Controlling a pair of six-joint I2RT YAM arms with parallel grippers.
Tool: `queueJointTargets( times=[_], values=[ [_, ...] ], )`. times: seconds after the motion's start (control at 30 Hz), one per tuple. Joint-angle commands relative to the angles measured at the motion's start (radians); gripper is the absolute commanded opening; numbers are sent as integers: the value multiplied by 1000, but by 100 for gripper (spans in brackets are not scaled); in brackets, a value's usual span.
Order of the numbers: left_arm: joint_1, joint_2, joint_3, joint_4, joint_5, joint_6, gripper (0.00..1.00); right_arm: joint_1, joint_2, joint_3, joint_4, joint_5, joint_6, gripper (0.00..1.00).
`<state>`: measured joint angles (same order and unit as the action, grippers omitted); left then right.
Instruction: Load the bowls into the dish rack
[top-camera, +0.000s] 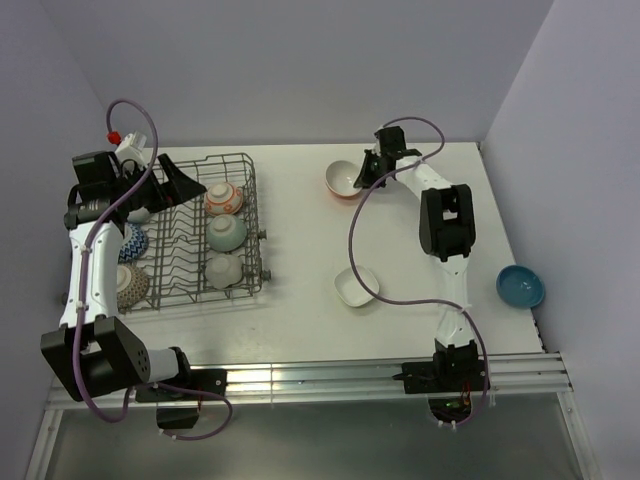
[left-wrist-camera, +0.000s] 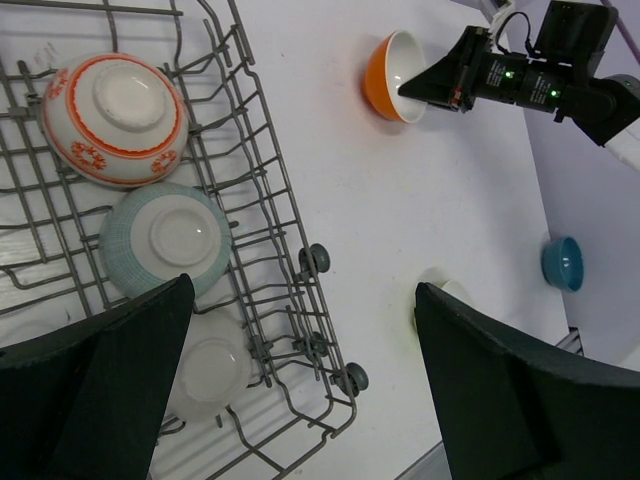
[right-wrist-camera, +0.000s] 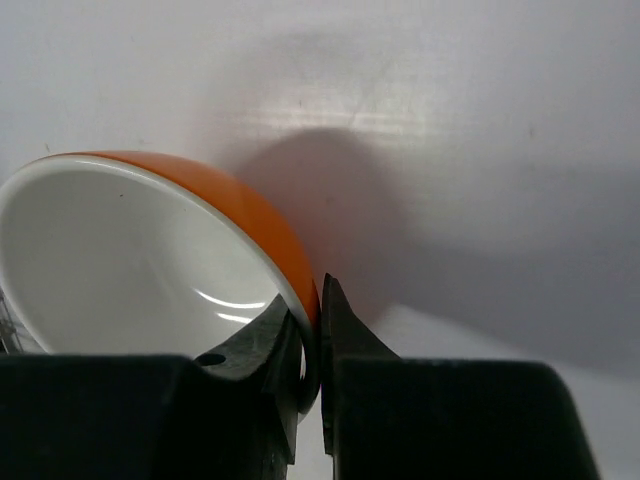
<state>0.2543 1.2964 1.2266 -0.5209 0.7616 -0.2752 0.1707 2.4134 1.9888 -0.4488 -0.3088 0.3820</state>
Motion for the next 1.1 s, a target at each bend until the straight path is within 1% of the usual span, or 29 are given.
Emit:
queueJointTargets(
  times=[0.0,0.07,0.2,0.23,0.33,0.43,0.5,0.57,0.6,0.63,0.67,0.73,0.77,0.83,0.87,0.9,0.97,1.0,1.07],
  values=[
    [3,15,33,1,80,-8,98,-14,-129,-80,54,-32,18,8],
    [3,15,33,7,99,-18,98,-28,-212,-141,90,-76,31,0],
    [5,-28,-5,48,102,-47,98,-46,-399,-251,154,-147,50,0],
    [3,-38,-15,58,105,-53,98,-49,-425,-269,165,-188,60,0],
    [3,-77,-47,84,123,-68,98,-60,-529,-320,186,-242,77,0],
    [3,-120,-84,129,168,-104,96,-71,-626,-380,232,-332,112,0],
    [3,-149,-105,151,209,-145,95,-71,-686,-433,277,-423,135,0],
    [2,-187,-117,202,261,-197,95,-71,-723,-502,370,-510,198,0],
    [-1,-204,-136,225,275,-217,96,-71,-753,-525,402,-585,219,0],
    [-3,-239,-147,276,292,-237,98,-69,-769,-565,445,-610,263,0],
    [-6,-258,-179,316,300,-292,100,-69,-783,-591,505,-634,290,0],
    [-27,-293,-216,395,304,-355,99,-57,-829,-657,594,-681,349,0],
    [-41,-319,-243,474,294,-413,99,-53,-842,-673,607,-685,357,0],
    [-98,-336,-260,512,266,-452,99,-37,-870,-691,607,-687,350,0],
    [-124,-341,-275,568,236,-485,99,-21,-875,-699,614,-694,354,0],
    [-179,-339,-282,585,214,-498,100,-10,-882,-703,625,-702,362,0],
    [-234,-326,-294,610,164,-530,99,25,-889,-711,634,-705,367,0],
    [-298,-316,-295,628,145,-539,99,39,-893,-713,634,-701,365,0],
    [-348,-292,-305,640,111,-574,99,67,-895,-699,584,-668,321,0]
  ],
)
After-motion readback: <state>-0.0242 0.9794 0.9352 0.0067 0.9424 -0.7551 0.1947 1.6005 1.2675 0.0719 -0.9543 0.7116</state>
